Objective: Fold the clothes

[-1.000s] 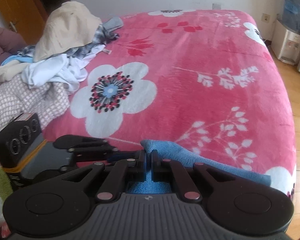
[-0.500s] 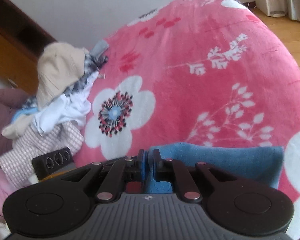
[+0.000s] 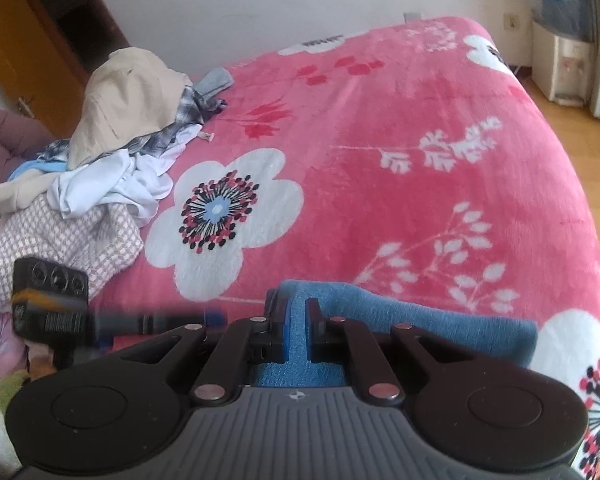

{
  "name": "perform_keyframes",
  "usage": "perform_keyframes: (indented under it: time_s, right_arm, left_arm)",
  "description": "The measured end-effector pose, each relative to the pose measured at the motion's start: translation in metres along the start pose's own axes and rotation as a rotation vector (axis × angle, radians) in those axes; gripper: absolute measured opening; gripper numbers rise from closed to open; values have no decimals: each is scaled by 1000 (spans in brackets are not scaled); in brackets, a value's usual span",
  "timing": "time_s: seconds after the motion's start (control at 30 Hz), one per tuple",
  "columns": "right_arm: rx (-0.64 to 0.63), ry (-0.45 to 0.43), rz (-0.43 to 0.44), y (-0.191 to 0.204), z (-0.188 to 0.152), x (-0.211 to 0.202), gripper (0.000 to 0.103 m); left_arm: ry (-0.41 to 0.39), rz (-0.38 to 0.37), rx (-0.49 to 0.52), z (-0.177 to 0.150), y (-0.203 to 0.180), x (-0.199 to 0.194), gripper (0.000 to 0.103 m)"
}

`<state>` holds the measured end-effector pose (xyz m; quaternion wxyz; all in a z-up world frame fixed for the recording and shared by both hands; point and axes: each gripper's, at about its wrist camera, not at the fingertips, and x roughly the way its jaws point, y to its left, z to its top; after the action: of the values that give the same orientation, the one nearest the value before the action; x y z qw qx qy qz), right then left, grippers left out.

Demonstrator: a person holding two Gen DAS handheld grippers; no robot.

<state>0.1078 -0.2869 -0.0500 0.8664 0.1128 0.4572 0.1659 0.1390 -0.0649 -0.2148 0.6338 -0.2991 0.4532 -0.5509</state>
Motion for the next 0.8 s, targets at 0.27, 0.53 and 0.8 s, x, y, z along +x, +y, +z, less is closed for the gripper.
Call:
perform_keyframes:
  time_s: [0.27,0.53,0.8]
  right_arm:
    - [-66,5,43,12,-14,-12,8]
    - [-73,32,44,16,-29,-13,8]
    - [-52,27,43,12,-29,-13,8]
  left_arm:
    - [71,36,-12,-18,-7,10,29]
    - [142,-24,-129,-14,16,19,44]
    - [-21,-302,-376,-13,48,1,44]
